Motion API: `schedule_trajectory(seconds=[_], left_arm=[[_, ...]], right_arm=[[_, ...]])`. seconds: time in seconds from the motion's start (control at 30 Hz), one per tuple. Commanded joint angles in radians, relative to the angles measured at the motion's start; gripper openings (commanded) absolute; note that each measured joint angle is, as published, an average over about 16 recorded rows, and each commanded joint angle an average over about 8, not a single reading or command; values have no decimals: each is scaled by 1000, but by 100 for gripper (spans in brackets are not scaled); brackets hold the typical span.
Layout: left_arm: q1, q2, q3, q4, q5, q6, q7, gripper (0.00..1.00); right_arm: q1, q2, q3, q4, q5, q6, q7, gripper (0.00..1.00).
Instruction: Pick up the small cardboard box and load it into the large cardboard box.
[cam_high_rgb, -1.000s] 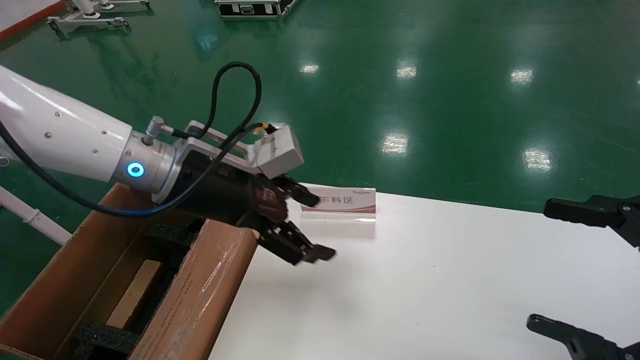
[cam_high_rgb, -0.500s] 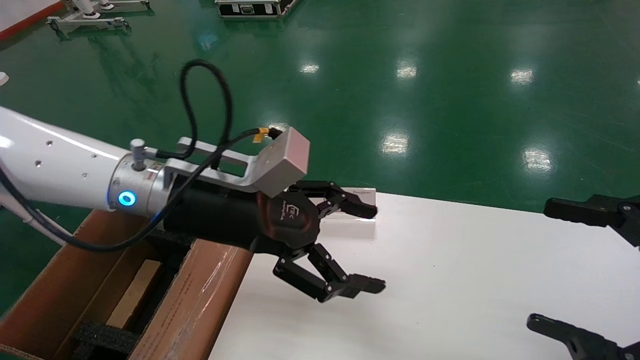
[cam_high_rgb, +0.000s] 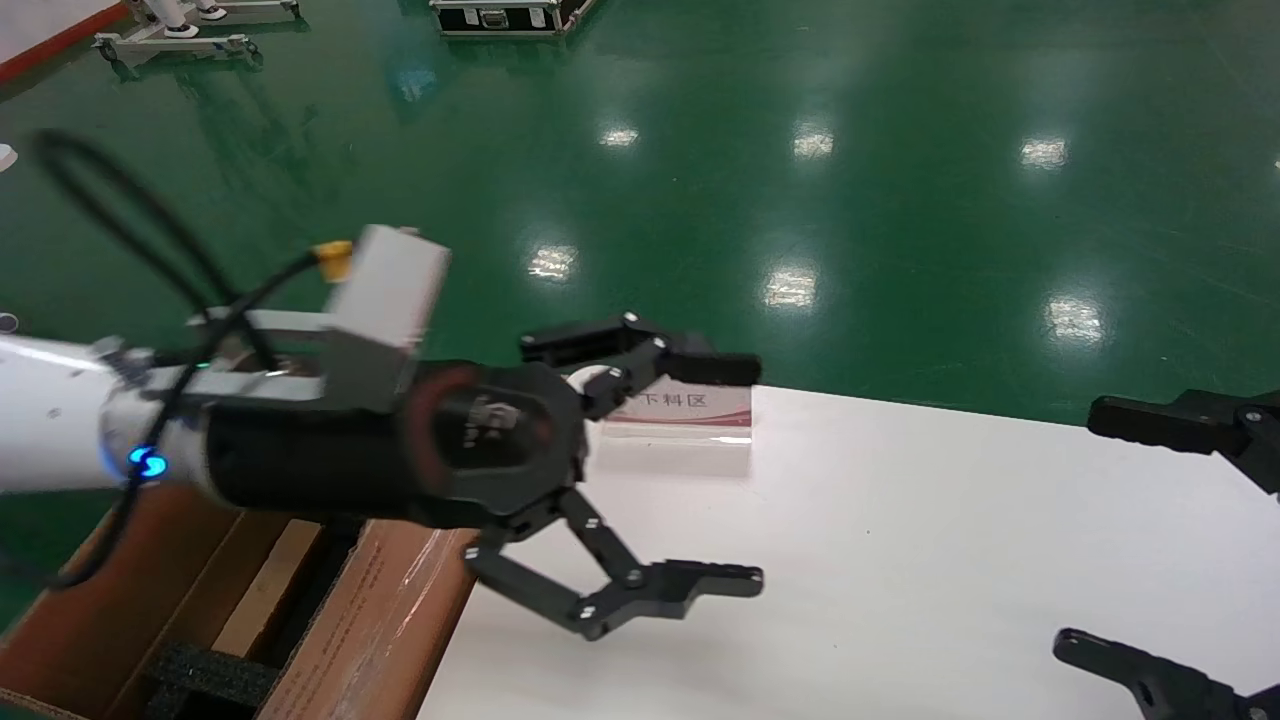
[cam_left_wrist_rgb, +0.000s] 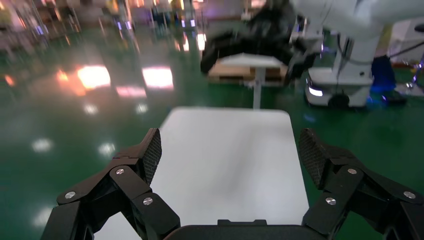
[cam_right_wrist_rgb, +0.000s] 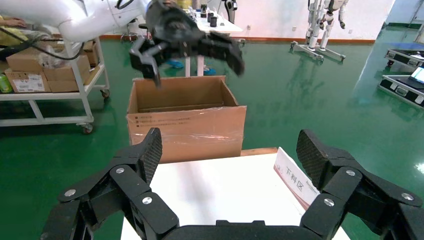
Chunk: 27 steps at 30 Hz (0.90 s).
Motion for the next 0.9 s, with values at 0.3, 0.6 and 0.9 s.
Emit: schedule_trajectory(seconds=[0.3,0.6,0.9], left_arm=[[46,3,-58,1,-23,15,33,100],[46,3,-57,1,-24,15,34,100],[50,3,-62,2,-26,16,35,100]], right_arm=[[-1,-1,3,1,-2,-1,2,100],[-2,-2,6,2,-4,-2,3,100],[-2,-2,8,2,-5,-2,4,100]])
